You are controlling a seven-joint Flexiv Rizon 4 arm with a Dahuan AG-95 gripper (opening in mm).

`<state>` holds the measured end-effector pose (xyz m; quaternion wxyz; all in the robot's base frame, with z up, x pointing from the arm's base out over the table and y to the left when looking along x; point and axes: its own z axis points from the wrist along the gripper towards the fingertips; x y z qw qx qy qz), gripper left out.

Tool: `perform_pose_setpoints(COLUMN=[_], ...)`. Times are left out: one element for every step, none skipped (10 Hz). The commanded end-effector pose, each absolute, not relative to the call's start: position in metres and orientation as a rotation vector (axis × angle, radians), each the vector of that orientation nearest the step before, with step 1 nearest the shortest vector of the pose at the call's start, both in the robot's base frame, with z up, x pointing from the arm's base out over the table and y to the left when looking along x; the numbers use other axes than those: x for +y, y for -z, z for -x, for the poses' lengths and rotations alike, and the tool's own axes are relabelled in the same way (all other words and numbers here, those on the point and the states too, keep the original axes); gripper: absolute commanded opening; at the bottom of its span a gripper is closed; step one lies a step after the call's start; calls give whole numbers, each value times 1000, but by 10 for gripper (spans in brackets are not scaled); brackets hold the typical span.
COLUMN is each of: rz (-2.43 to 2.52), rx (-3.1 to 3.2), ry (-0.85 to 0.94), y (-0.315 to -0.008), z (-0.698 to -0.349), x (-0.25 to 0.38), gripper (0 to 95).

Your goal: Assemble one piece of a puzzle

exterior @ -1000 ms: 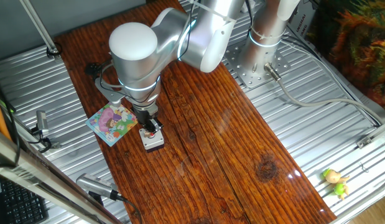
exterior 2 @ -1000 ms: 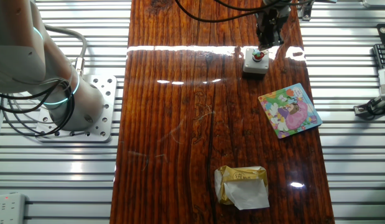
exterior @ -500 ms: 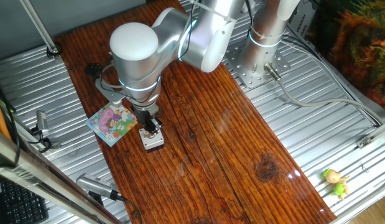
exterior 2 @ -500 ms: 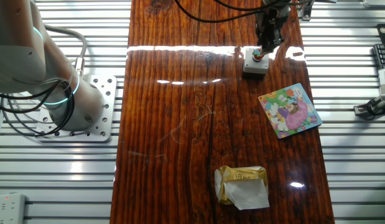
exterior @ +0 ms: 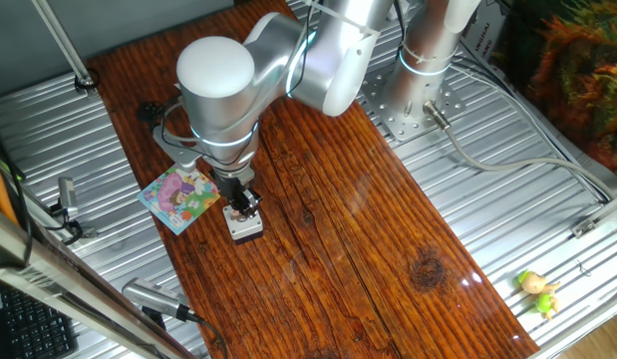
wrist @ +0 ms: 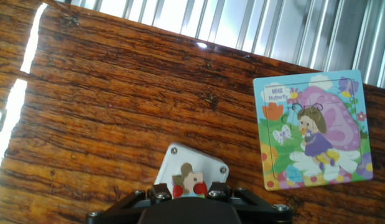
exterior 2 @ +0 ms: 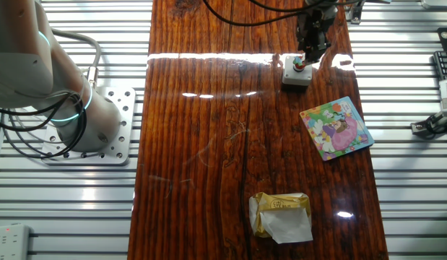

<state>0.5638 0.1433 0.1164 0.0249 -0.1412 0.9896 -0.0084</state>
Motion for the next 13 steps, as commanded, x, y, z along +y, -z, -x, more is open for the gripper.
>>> perform_pose_setpoints(rz=[433,431,429,430,430,431,433,433,433,433,433,431,431], rx=[3062,3063,3061,3060,3057,3056,3056,3054,3054,3055,3054,3054,3054], ry=[29,29,28,29,30,30,31,30,30,30,28,28,28], y=[-118,-118,-118,-117,-116,-115,-115,-115,-114,-114,-113,-113,-112], z=[-565,-565,-565,-565,-565,-565,-565,-565,-565,-565,-565,-565,-565], x=[144,145,145,145,144,144,144,144,144,144,144,143,143], gripper=[380,380,380,380,380,380,380,380,380,380,380,380,380])
